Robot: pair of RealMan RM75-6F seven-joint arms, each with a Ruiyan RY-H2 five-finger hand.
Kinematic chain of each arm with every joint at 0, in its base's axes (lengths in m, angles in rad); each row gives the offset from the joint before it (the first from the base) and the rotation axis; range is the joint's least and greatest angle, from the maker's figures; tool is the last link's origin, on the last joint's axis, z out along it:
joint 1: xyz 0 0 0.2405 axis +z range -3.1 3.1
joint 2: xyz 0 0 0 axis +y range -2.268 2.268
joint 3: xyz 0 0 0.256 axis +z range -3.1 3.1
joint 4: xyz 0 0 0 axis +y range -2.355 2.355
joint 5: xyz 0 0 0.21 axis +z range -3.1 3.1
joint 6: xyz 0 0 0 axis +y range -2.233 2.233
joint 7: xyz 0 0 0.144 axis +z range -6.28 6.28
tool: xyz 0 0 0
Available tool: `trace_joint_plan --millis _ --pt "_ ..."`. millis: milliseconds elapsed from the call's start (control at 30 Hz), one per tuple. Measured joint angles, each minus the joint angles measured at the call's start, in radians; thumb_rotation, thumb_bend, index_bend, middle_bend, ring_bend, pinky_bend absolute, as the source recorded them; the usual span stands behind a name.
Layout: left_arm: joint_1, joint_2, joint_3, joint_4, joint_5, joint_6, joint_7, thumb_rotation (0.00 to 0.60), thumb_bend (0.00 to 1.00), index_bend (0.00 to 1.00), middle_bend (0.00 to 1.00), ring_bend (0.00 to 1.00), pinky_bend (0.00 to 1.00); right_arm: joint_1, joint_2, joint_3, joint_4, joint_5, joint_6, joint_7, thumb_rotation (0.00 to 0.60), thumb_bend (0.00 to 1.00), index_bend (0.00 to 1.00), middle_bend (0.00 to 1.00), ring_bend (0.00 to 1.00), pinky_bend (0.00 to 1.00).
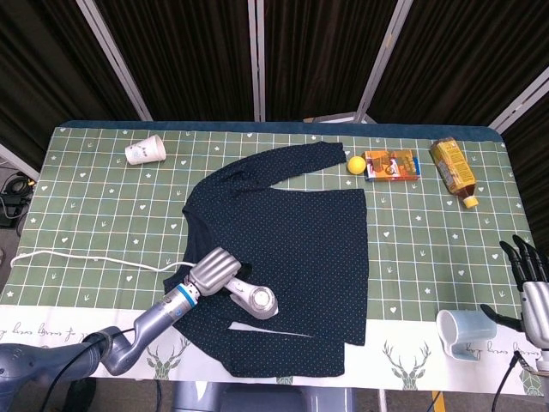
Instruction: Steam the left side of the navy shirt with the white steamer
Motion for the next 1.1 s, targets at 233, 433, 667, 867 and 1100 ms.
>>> trace_joint_plan --millis 233,433,667,867,1100 --pt "-0.004 -0.010 0.000 0.003 -0.001 -0.006 0.009 0.600 0.06 0.93 0.81 0.76 0.96 0.000 0.000 0.000 0.001 0.000 0.001 0.002 0.600 0.00 0.00 0.00 0.00 0.00" --pt "-0.003 -0.008 -0.003 0.026 -0.004 -0.002 0.011 0.600 0.06 0.93 0.81 0.76 0.96 -0.001 0.001 0.000 0.000 -0.001 0.001 0.005 0.600 0.00 0.00 0.00 0.00 0.00" --pt "0.001 0.011 -0.006 0.052 -0.010 0.004 -0.006 0.600 0.06 0.93 0.81 0.76 0.96 0.000 0.001 0.000 0.000 0.000 0.000 0.004 0.600 0.00 0.00 0.00 0.00 0.00" --pt "0.009 0.030 -0.005 0.074 -0.015 0.009 -0.027 0.600 0.06 0.93 0.81 0.76 0.96 0.000 0.002 -0.001 -0.001 -0.001 -0.001 0.004 0.600 0.00 0.00 0.00 0.00 0.00" --pt "0.019 0.049 -0.008 0.096 -0.023 0.022 -0.052 0.600 0.06 0.93 0.81 0.76 0.96 0.001 0.000 -0.001 -0.002 -0.001 -0.002 0.001 0.600 0.00 0.00 0.00 0.00 0.00"
